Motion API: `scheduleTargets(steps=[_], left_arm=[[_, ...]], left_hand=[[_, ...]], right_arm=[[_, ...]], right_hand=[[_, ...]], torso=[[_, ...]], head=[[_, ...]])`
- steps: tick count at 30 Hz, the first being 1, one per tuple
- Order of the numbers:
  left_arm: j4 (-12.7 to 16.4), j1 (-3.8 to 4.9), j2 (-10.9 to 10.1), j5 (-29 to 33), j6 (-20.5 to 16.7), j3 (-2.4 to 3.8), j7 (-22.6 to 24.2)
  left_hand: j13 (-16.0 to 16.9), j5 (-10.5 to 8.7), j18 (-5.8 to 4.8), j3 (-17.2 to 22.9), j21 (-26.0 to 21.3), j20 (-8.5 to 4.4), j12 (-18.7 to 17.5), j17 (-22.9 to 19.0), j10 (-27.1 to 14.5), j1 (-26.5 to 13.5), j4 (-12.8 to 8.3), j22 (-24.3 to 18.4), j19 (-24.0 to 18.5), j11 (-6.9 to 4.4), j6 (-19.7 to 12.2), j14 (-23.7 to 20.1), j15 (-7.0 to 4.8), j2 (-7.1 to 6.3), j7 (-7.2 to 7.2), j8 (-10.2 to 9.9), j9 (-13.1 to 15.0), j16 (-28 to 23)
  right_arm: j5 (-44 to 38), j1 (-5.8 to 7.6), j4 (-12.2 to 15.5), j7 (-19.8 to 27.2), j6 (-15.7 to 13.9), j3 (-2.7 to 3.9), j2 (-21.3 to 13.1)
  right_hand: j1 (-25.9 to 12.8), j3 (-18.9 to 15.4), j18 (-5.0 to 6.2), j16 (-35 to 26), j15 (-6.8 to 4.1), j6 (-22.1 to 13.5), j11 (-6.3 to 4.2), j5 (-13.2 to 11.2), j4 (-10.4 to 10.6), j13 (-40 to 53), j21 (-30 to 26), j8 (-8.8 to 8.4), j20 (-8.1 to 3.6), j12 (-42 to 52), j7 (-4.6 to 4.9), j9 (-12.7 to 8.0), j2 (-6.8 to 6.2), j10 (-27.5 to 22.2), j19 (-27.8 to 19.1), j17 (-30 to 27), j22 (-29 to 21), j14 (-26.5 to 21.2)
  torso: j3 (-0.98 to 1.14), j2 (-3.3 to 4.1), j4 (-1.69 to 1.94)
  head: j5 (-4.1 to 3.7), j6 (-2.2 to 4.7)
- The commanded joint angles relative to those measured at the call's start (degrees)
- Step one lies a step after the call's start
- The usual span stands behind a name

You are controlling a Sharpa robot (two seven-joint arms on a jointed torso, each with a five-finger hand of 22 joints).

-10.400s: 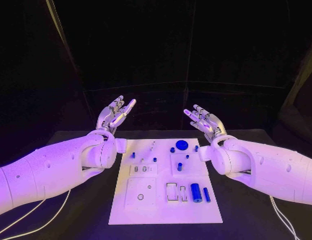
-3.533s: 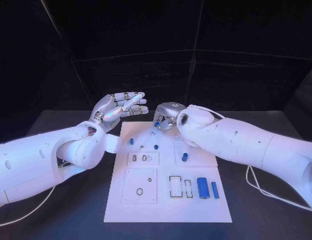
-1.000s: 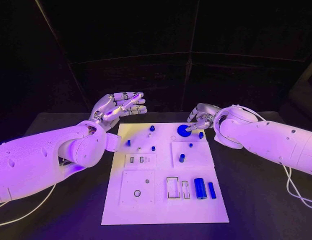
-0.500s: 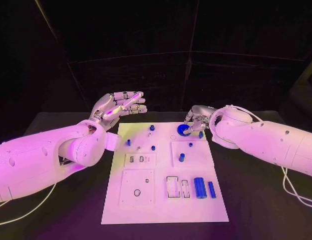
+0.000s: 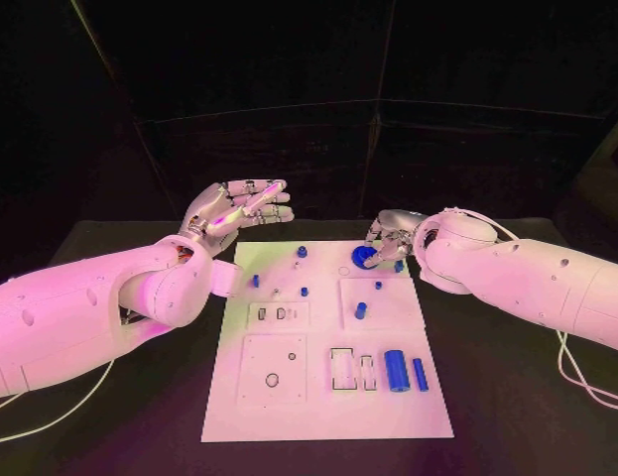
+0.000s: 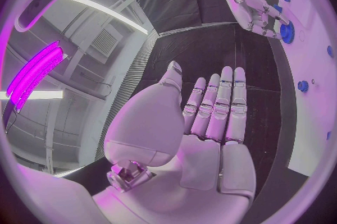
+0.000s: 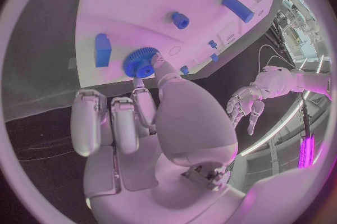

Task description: Assemble the parts on the task board

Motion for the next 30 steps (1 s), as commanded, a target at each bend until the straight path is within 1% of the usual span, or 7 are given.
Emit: scheduleTargets(steps=[1, 11, 15, 17, 20, 23, 30], left_arm=[[0.03, 0.09, 0.05, -0.24, 0.68, 0.05, 0.49], [0.00, 0.09, 0.07, -0.24, 0.72, 0.05, 0.48], [-0.02, 0.09, 0.07, -0.24, 0.74, 0.05, 0.46], [-0.02, 0.09, 0.05, -0.24, 0.75, 0.05, 0.45], [-0.02, 0.09, 0.03, -0.24, 0.77, 0.05, 0.42], [-0.01, 0.09, 0.02, -0.24, 0.80, 0.05, 0.40], [0.00, 0.09, -0.05, -0.24, 0.84, 0.05, 0.39]], left_hand=[[0.01, 0.06, 0.35, -0.02, -0.36, 0.02, -0.26, -0.05, 0.44, 0.40, -0.27, -0.05, 0.33, -0.03, 0.26, 0.42, 0.01, 0.38, 2.10, -0.33, 0.01, -0.21], [0.01, 0.06, 0.35, -0.02, -0.36, 0.02, -0.26, -0.05, 0.44, 0.40, -0.27, -0.05, 0.33, -0.03, 0.26, 0.42, 0.01, 0.38, 2.10, -0.33, 0.01, -0.21], [0.01, 0.06, 0.35, -0.02, -0.36, 0.02, -0.26, -0.05, 0.44, 0.40, -0.27, -0.05, 0.33, -0.03, 0.26, 0.42, 0.01, 0.38, 2.10, -0.33, 0.01, -0.21], [0.00, 0.07, 0.35, -0.06, -0.42, 0.01, -0.31, -0.05, 0.50, 0.44, -0.33, -0.10, 0.39, -0.03, 0.30, 0.47, 0.00, 0.45, 2.12, -0.37, 0.00, -0.29], [0.00, 0.07, 0.35, -0.06, -0.42, 0.01, -0.31, -0.05, 0.50, 0.44, -0.33, -0.10, 0.39, -0.03, 0.30, 0.47, 0.00, 0.45, 2.12, -0.37, 0.00, -0.29], [0.00, 0.07, 0.35, -0.06, -0.42, 0.01, -0.31, -0.05, 0.50, 0.44, -0.33, -0.10, 0.39, -0.03, 0.30, 0.47, 0.00, 0.45, 2.12, -0.37, 0.00, -0.29], [-0.01, 0.06, 0.35, -0.07, -0.44, 0.01, -0.33, -0.05, 0.50, 0.44, -0.34, -0.12, 0.40, -0.02, 0.30, 0.48, 0.00, 0.47, 2.14, -0.39, 0.00, -0.31]], right_arm=[[-1.06, 0.00, -0.29, 0.00, 1.19, -0.01, 0.15], [-1.25, -0.07, -0.99, -0.05, 1.37, -0.02, 0.70], [-1.33, -0.12, -0.96, 0.00, 0.77, -0.03, 0.78], [-1.71, -0.13, -0.81, 0.08, -0.11, -0.03, 0.75], [-2.46, -0.17, -0.47, 0.37, -1.97, -0.03, 0.70], [-2.89, -0.20, -0.16, 0.60, -3.72, -0.03, 0.67], [-5.02, -0.30, 1.81, 1.13, -8.33, -0.03, 0.33]], right_hand=[[0.57, 0.19, -0.75, 0.36, -0.51, 0.06, -0.08, -0.11, -0.16, 0.14, 0.34, 0.35, -0.02, 0.27, -0.40, -0.04, 0.26, 0.22, 0.46, 10.78, 0.94, 5.10], [0.73, 0.79, -0.79, 0.35, -0.48, 0.74, -0.03, -0.11, -0.32, 0.51, 0.44, 0.68, -0.01, 0.48, -0.33, 0.01, 1.11, 0.35, 0.55, 10.75, 1.13, 5.09], [1.27, 2.05, -0.79, 0.34, -0.71, 3.43, -0.06, -1.14, -0.83, 1.18, 0.49, 1.84, -0.16, 0.92, -0.36, 0.34, 2.42, 0.75, 0.57, 10.72, 1.21, 5.08], [1.92, 3.17, -0.80, 0.32, -0.94, 5.52, -0.24, -2.52, -1.32, 1.82, 0.54, 2.63, -0.34, 1.40, -0.55, 0.63, 3.32, 1.20, 0.61, 10.69, 1.32, 5.07], [2.44, 4.49, -0.82, 0.32, -1.29, 7.97, -0.83, -2.71, -1.95, 2.97, 0.57, 3.36, -0.62, 2.32, -1.29, 1.00, 4.11, 2.05, 0.64, 10.69, 1.41, 5.07], [2.53, 5.25, -0.85, 0.30, -1.54, 9.07, -1.19, -2.57, -2.33, 3.77, 0.63, 3.53, -0.86, 2.95, -1.68, 1.16, 4.36, 2.64, 0.71, 10.65, 1.58, 5.06], [2.03, 6.25, -0.98, 0.34, -1.59, 9.59, -1.35, -1.42, -2.74, 4.36, 0.88, 3.01, -1.05, 3.34, -1.75, 1.12, 4.21, 3.04, 1.00, 10.77, 2.21, 5.08]], torso=[[0.04, -0.04, -0.03], [0.07, -0.02, -0.15], [0.06, -0.06, -0.19], [0.07, -0.06, -0.21], [0.09, -0.05, -0.27], [0.10, -0.03, -0.27], [0.11, -0.06, -0.25]], head=[[0.10, -0.07], [0.27, -0.19], [0.33, -0.27], [0.38, -0.27], [0.42, -0.33], [0.41, -0.26], [0.69, -0.27]])
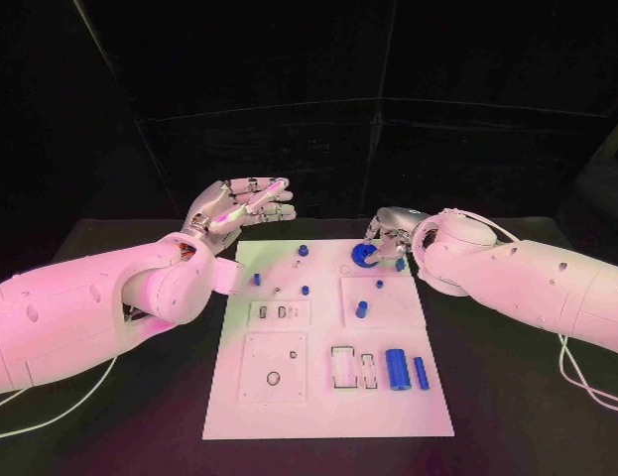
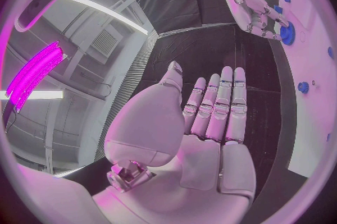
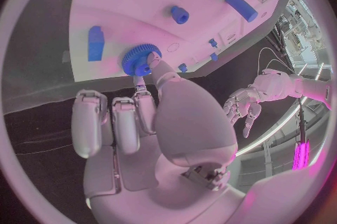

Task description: Assemble the parts on the task board

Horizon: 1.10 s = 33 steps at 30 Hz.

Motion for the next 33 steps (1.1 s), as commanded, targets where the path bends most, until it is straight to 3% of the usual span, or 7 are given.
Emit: scheduleTargets(steps=[1, 11, 13, 16, 22, 26, 33], left_arm=[[0.07, 0.09, -0.05, -0.24, 0.68, 0.06, 0.41], [0.13, 0.09, -0.17, -0.24, 0.66, 0.06, 0.41], [0.12, 0.09, -0.17, -0.24, 0.66, 0.06, 0.42], [0.10, 0.10, -0.12, -0.24, 0.64, 0.06, 0.42], [-0.01, 0.10, 0.14, -0.24, 0.65, 0.06, 0.44], [-0.12, 0.10, 0.33, -0.24, 0.66, 0.06, 0.45], [-0.38, 0.11, 0.47, -0.24, 0.64, 0.07, 0.44]], left_hand=[[-0.01, 0.07, 0.35, -0.07, -0.22, 0.01, -0.33, -0.06, 0.50, 0.17, -0.34, -0.06, 0.40, -0.03, 0.31, 0.48, 0.00, 0.20, 2.14, -0.39, 0.00, -0.31], [-0.01, 0.07, 0.35, -0.07, -0.22, 0.01, -0.33, -0.06, 0.50, 0.17, -0.34, -0.06, 0.40, -0.03, 0.31, 0.48, 0.00, 0.20, 2.14, -0.39, 0.00, -0.31], [-0.01, 0.07, 0.34, -0.09, -0.25, 0.01, -0.36, -0.06, 0.52, 0.19, -0.36, -0.09, 0.42, -0.02, 0.31, 0.49, 0.00, 0.24, 2.16, -0.41, 0.00, -0.35], [-0.01, 0.07, 0.34, -0.09, -0.25, 0.01, -0.36, -0.06, 0.52, 0.19, -0.36, -0.09, 0.42, -0.02, 0.31, 0.49, 0.00, 0.24, 2.16, -0.41, 0.00, -0.35], [-0.01, 0.07, 0.34, -0.09, -0.25, 0.01, -0.36, -0.06, 0.52, 0.19, -0.36, -0.09, 0.42, -0.02, 0.31, 0.49, 0.00, 0.24, 2.16, -0.41, 0.00, -0.35], [-0.01, 0.07, 0.34, -0.09, -0.25, 0.01, -0.36, -0.06, 0.52, 0.19, -0.36, -0.09, 0.42, -0.02, 0.31, 0.49, 0.00, 0.24, 2.16, -0.41, 0.00, -0.35], [-0.01, 0.07, 0.34, -0.09, -0.25, 0.01, -0.36, -0.06, 0.52, 0.19, -0.36, -0.09, 0.42, -0.02, 0.31, 0.49, 0.00, 0.24, 2.16, -0.41, 0.00, -0.35]], right_arm=[[-2.75, 0.11, 1.41, 0.85, -5.21, 0.03, -0.16], [-7.75, 0.10, 5.93, 0.27, -7.41, 0.00, 1.68], [-9.01, 0.10, 6.04, 0.08, -7.73, -0.64, 2.71], [-10.12, 0.10, 5.74, -0.12, -7.96, -1.19, 3.99], [-11.57, -0.28, 4.01, -0.47, -8.12, -2.29, 7.66], [-11.82, -0.87, 2.73, -0.46, -7.91, -2.52, 9.36], [-11.95, -1.68, 0.75, -0.35, -7.11, -2.64, 11.34]], right_hand=[[-0.13, 0.46, -0.99, 0.34, -0.26, 2.66, 0.00, 0.43, 0.01, 3.19, 0.26, 0.31, -0.33, 0.28, -1.26, 0.85, 0.77, 0.46, 0.29, 10.78, 2.22, 5.19], [-1.12, 0.82, -1.04, 0.37, -0.09, 2.60, 0.14, 0.60, 0.07, 3.24, 0.35, -0.32, -0.23, 0.23, -1.07, 0.72, 0.27, 0.45, 0.38, 10.87, 2.44, 5.21], [-1.12, 0.82, -1.04, 0.37, -0.09, 2.60, 0.14, 0.60, 0.07, 3.24, 0.35, -0.32, -0.23, 0.23, -1.07, 0.72, 0.27, 0.45, 0.38, 10.87, 2.44, 5.21], [-1.27, 0.87, -1.07, 0.38, -0.06, 2.60, 0.16, 0.57, 0.07, 3.25, 0.40, -0.43, -0.21, 0.21, -1.05, 0.70, 0.17, 0.45, 0.44, 10.88, 2.57, 5.21], [-1.41, 0.94, -1.07, 0.36, -0.02, 2.60, 0.17, 0.51, 0.06, 3.25, 0.41, -0.53, -0.18, 0.20, -1.03, 0.68, 0.07, 0.44, 0.46, 10.84, 2.62, 5.20], [-1.47, 0.97, -1.09, 0.37, 0.00, 2.59, 0.18, 0.51, 0.05, 3.21, 0.44, -0.59, -0.16, 0.16, -1.01, 0.67, 0.02, 0.41, 0.49, 10.85, 2.68, 5.20], [-1.73, 1.14, -1.10, 0.38, 0.10, 2.48, 0.24, 0.49, 0.02, 3.15, 0.47, -0.88, -0.09, 0.07, -0.92, 0.60, -0.17, 0.33, 0.53, 10.87, 2.76, 5.21]], torso=[[0.01, -0.03, 0.03], [-0.02, 0.03, 0.18], [-0.02, 0.03, 0.17], [-0.11, 0.03, 0.20], [-0.01, 0.07, 0.18], [0.00, 0.13, 0.33], [0.02, 0.07, 0.13]], head=[[0.33, 0.07], [0.59, 0.30], [0.71, 0.36], [0.71, 0.35], [0.99, 0.11], [0.76, 0.30], [1.12, 0.14]])
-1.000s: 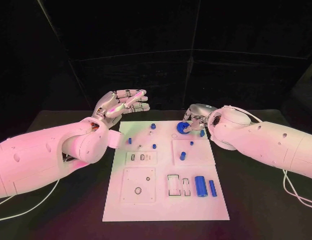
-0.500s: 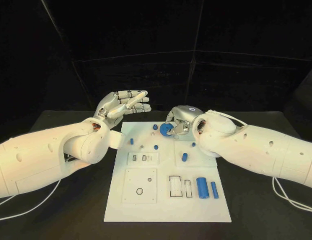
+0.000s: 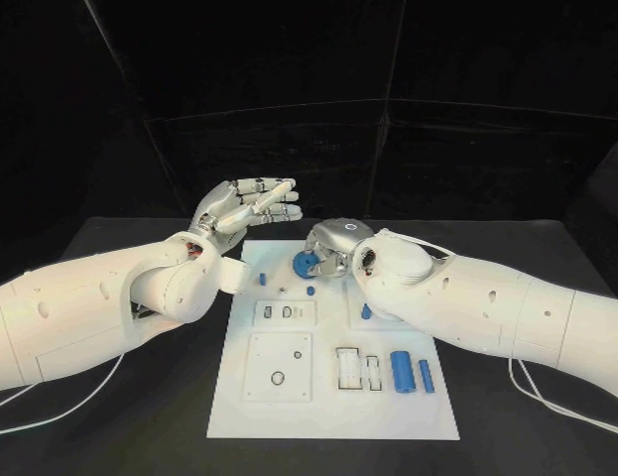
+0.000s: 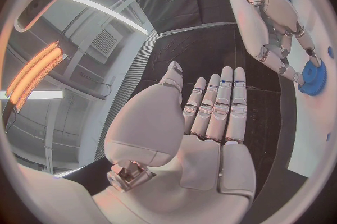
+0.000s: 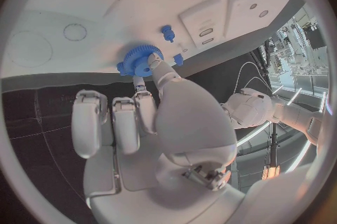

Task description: Assemble the parts on the task board

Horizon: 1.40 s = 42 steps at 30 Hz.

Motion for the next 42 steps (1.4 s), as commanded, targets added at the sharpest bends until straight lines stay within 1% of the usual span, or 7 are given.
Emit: scheduleTargets(steps=[1, 8, 15, 25, 29, 36, 42], left_arm=[[-0.08, 0.11, 0.14, -0.24, 0.58, 0.06, 0.44], [-0.19, 0.11, 0.27, -0.24, 0.62, 0.06, 0.43], [-0.26, 0.11, 0.34, -0.24, 0.65, 0.06, 0.41], [-0.25, 0.11, 0.33, -0.24, 0.66, 0.06, 0.38], [-0.25, 0.11, 0.32, -0.24, 0.66, 0.06, 0.35], [-0.26, 0.11, 0.30, -0.24, 0.67, 0.06, 0.23], [-0.26, 0.11, 0.30, -0.24, 0.71, 0.06, 0.15]], left_hand=[[-0.02, 0.07, 0.34, -0.09, -0.25, 0.01, -0.36, -0.06, 0.52, 0.19, -0.36, -0.05, 0.42, -0.02, 0.32, 0.49, 0.00, 0.24, 2.16, -0.19, -0.01, -0.35], [-0.02, 0.07, 0.34, -0.09, -0.25, 0.01, -0.36, -0.06, 0.52, 0.19, -0.36, -0.05, 0.42, -0.02, 0.32, 0.49, 0.00, 0.24, 2.16, -0.19, -0.01, -0.35], [-0.02, 0.07, 0.34, -0.09, -0.25, 0.01, -0.36, -0.06, 0.52, 0.19, -0.36, -0.05, 0.42, -0.02, 0.32, 0.49, 0.00, 0.24, 2.16, -0.19, -0.01, -0.35], [-0.02, 0.07, 0.34, -0.09, -0.25, 0.01, -0.36, -0.06, 0.52, 0.19, -0.36, -0.05, 0.42, -0.02, 0.32, 0.49, 0.00, 0.24, 2.16, -0.19, -0.01, -0.35], [-0.02, 0.07, 0.34, -0.09, -0.25, 0.01, -0.36, -0.06, 0.52, 0.19, -0.36, -0.05, 0.42, -0.02, 0.32, 0.49, 0.00, 0.24, 2.16, -0.19, -0.01, -0.35], [-0.03, 0.06, 0.33, -0.14, -0.36, 0.00, -0.48, -0.07, 0.55, 0.24, -0.44, -0.14, 0.49, 0.02, 0.33, 0.51, 0.02, 0.35, 2.23, -0.28, -0.02, -0.50], [-0.05, 0.06, 0.33, -0.18, -0.39, 0.01, -0.54, -0.07, 0.51, 0.22, -0.44, -0.16, 0.51, 0.04, 0.30, 0.51, 0.03, 0.38, 2.27, -0.32, -0.04, -0.55]], right_arm=[[-1.24, -0.32, -0.77, -0.14, 0.13, -0.14, 0.58], [-1.26, -0.55, -1.98, -0.31, 0.15, -0.16, 1.48], [-1.27, -0.59, -2.73, -0.74, -0.77, -0.16, 2.04], [-0.92, -0.60, -3.19, -1.11, 2.90, -0.17, 2.28], [0.54, -0.60, -3.21, -1.14, 4.42, -0.17, 2.14], [2.55, -0.60, -3.39, -1.25, 5.48, -0.17, 2.02], [3.28, -0.60, -3.47, -2.00, 4.76, -0.17, 1.81]], right_hand=[[-0.69, 0.38, -1.12, 0.38, 0.11, 2.44, 0.13, 0.31, -0.13, 3.20, 0.22, -0.20, -0.08, 0.04, -0.90, 0.62, -0.11, 0.03, 0.54, 10.84, 2.78, 5.21], [-1.22, 0.80, -1.12, 0.40, 0.35, 1.84, 0.42, 0.16, -0.21, 2.88, 0.21, -1.12, 0.13, -0.35, -0.54, 0.39, -0.48, -0.29, 0.53, 10.89, 2.78, 5.22], [-2.13, 1.67, -1.12, 0.43, 1.21, -1.29, 1.30, -0.22, -0.45, 2.20, 0.23, -4.11, 0.89, -1.19, 0.46, -0.37, -1.34, -0.98, 0.52, 10.95, 2.83, 5.23], [-5.08, 0.37, -1.12, 0.54, 1.95, -4.80, 1.96, -1.82, 0.64, 0.44, 0.25, -7.31, 1.69, -3.06, 1.04, -0.52, -3.29, -2.62, 0.49, 11.22, 2.91, 5.27], [-9.22, -1.44, -1.14, 0.63, 2.15, -4.49, 2.15, -2.73, 3.97, 0.71, 0.31, -7.56, 1.92, -2.82, 1.16, -0.28, -2.73, -2.41, 0.52, 11.40, 3.04, 5.30], [-16.75, -4.72, -1.23, 1.04, 2.40, -4.52, 2.41, 1.92, 11.52, 0.98, 0.56, -7.89, 2.17, -2.65, 1.38, -0.21, -0.36, -2.40, 0.75, 12.37, 3.60, 5.50], [-17.11, -5.80, -1.26, 1.14, 2.47, -4.64, 2.50, 3.50, 12.85, 1.07, 0.64, -7.98, 2.23, -2.62, 1.48, -0.24, 0.18, -2.41, 0.81, 12.61, 3.77, 5.54]], torso=[[0.02, 0.00, -0.11], [0.03, -0.01, -0.11], [0.01, -0.02, -0.05], [-0.02, -0.03, -0.04], [0.00, -0.02, -0.02], [0.02, -0.02, -0.08], [0.02, -0.04, -0.11]], head=[[0.18, -0.03], [0.27, -0.14], [0.20, -0.19], [0.17, -0.28], [0.15, -0.31], [0.19, -0.42], [0.15, -0.39]])
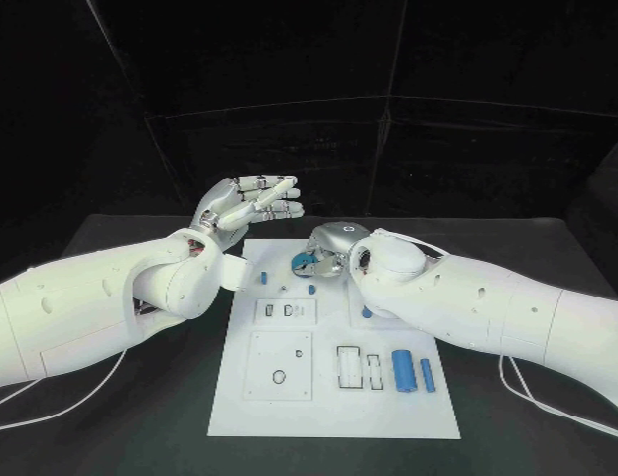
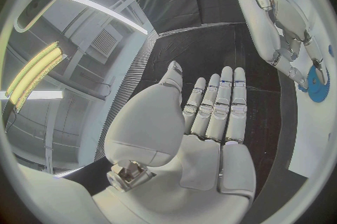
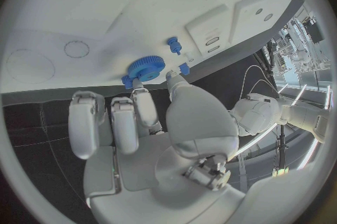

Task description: Assemble the parts on the task board

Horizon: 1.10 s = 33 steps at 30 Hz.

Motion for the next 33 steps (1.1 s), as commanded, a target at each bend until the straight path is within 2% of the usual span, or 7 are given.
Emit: scheduleTargets(steps=[1, 8, 15, 19, 24, 28, 33], left_arm=[[0.06, 0.10, 0.03, -0.23, 0.64, 0.06, 0.18], [0.04, 0.10, -0.05, -0.23, 0.67, 0.06, 0.15], [-0.09, 0.10, -0.37, -0.23, 0.65, 0.06, 0.13], [-0.06, 0.10, -0.59, -0.23, 0.74, 0.06, 0.08], [-0.04, 0.09, -0.89, -0.23, 0.79, 0.05, 0.08], [0.01, 0.09, -1.11, -0.23, 0.76, 0.05, 0.10], [-0.11, 0.08, -1.03, -0.23, 0.86, 0.04, 0.07]], left_hand=[[-0.04, 0.06, 0.33, -0.02, -0.39, 0.01, -0.25, -0.07, 0.51, 0.22, -0.28, -0.09, 0.51, 0.04, 0.30, 0.51, 0.03, 0.38, 2.27, -0.32, -0.04, -0.28], [-0.04, 0.06, 0.33, -0.02, -0.39, 0.01, -0.25, -0.07, 0.51, 0.22, -0.28, -0.09, 0.51, 0.04, 0.30, 0.51, 0.03, 0.38, 2.27, -0.32, -0.04, -0.28], [-0.04, 0.06, 0.33, -0.02, -0.39, 0.01, -0.25, -0.07, 0.51, 0.22, -0.28, -0.09, 0.51, 0.04, 0.30, 0.51, 0.03, 0.38, 2.27, -0.32, -0.04, -0.28], [-0.06, 0.06, 0.33, -0.07, -0.45, 0.01, -0.35, -0.08, 0.45, 0.18, -0.27, -0.14, 0.54, 0.09, 0.25, 0.53, 0.05, 0.44, 2.33, -0.40, -0.06, -0.35], [-0.06, 0.07, 0.32, -0.05, -0.48, 0.01, -0.38, -0.08, 0.45, 0.22, -0.31, -0.15, 0.56, 0.10, 0.24, 0.53, 0.06, 0.48, 2.33, -0.43, -0.06, -0.38], [-0.06, 0.07, 0.32, -0.04, -0.50, 0.01, -0.40, -0.08, 0.45, 0.27, -0.34, -0.16, 0.57, 0.10, 0.24, 0.54, 0.06, 0.51, 2.33, -0.44, -0.06, -0.40], [-0.06, 0.07, 0.32, -0.03, -0.51, 0.02, -0.42, -0.08, 0.46, 0.32, -0.38, -0.18, 0.58, 0.10, 0.25, 0.55, 0.06, 0.54, 2.33, -0.45, -0.06, -0.43]], right_arm=[[1.49, -0.04, -0.01, -1.01, 0.59, -0.09, -0.28], [1.78, -0.04, 1.95, 0.68, -8.17, -0.08, -2.08], [6.03, -0.03, 6.92, 6.19, -15.27, -0.04, -7.27], [9.21, 0.01, 11.25, 9.25, -15.15, -0.04, -12.74], [16.51, 0.12, 15.68, 12.74, -11.85, 0.00, -21.27], [20.32, 0.20, 16.39, 15.57, -8.30, 0.01, -26.84], [22.64, 0.22, 14.76, 18.16, -5.84, 0.02, -30.13]], right_hand=[[-0.19, -0.18, -0.33, 0.19, 0.42, -0.12, 0.47, 0.63, 0.35, 1.07, 0.25, -0.19, 0.38, 0.10, 0.29, 0.04, 0.25, 0.07, 0.83, 12.66, 3.80, 5.34], [2.73, -0.48, -0.43, 0.28, 0.58, -0.25, 0.63, 1.44, -0.71, 1.86, 0.48, -0.17, 0.54, 0.79, 0.47, 0.00, 0.32, 0.66, 1.07, 12.87, 4.34, 5.38], [5.23, -0.57, -0.48, 0.22, 0.61, -0.40, 0.66, 1.70, -1.95, 1.89, 0.60, -0.21, 0.59, 0.74, 0.52, -0.04, 0.16, 0.63, 1.17, 12.71, 4.59, 5.34], [10.39, -0.15, -0.48, 0.07, 0.32, 0.41, 0.28, -0.34, -5.75, 1.84, 0.60, 0.10, 0.42, 0.56, 0.10, 0.11, -1.81, 0.50, 1.16, 12.35, 4.65, 5.26], [13.58, 0.62, -0.46, 0.02, -0.22, 1.78, -0.21, -1.29, -8.24, 1.79, 0.55, 0.54, -0.04, 0.38, -0.44, 0.31, -2.62, 0.52, 1.08, 12.27, 4.56, 5.24], [15.54, 1.13, -0.47, 0.08, -0.57, 2.38, -0.46, -1.87, -9.86, 1.46, 0.54, 0.63, -0.40, -0.05, -0.71, 0.34, -2.95, 0.30, 1.08, 12.42, 4.60, 5.27], [17.11, 1.48, -0.55, 0.22, -0.67, 1.98, -0.59, -1.75, -11.25, 1.18, 0.66, 0.26, -0.56, -0.44, -0.77, 0.16, -3.31, 0.08, 1.25, 12.81, 4.96, 5.36]], torso=[[0.02, -0.01, -0.11], [0.08, -0.07, -0.28], [0.07, -0.12, -0.39], [0.04, -0.16, -0.53], [0.06, -0.26, -0.86], [0.03, -0.37, -1.12], [0.21, -0.32, -1.20]], head=[[0.03, 0.02], [0.02, 0.14], [-0.16, 0.37], [-0.53, 0.61], [-0.53, 0.63], [-0.81, 0.68], [-1.50, 0.80]])
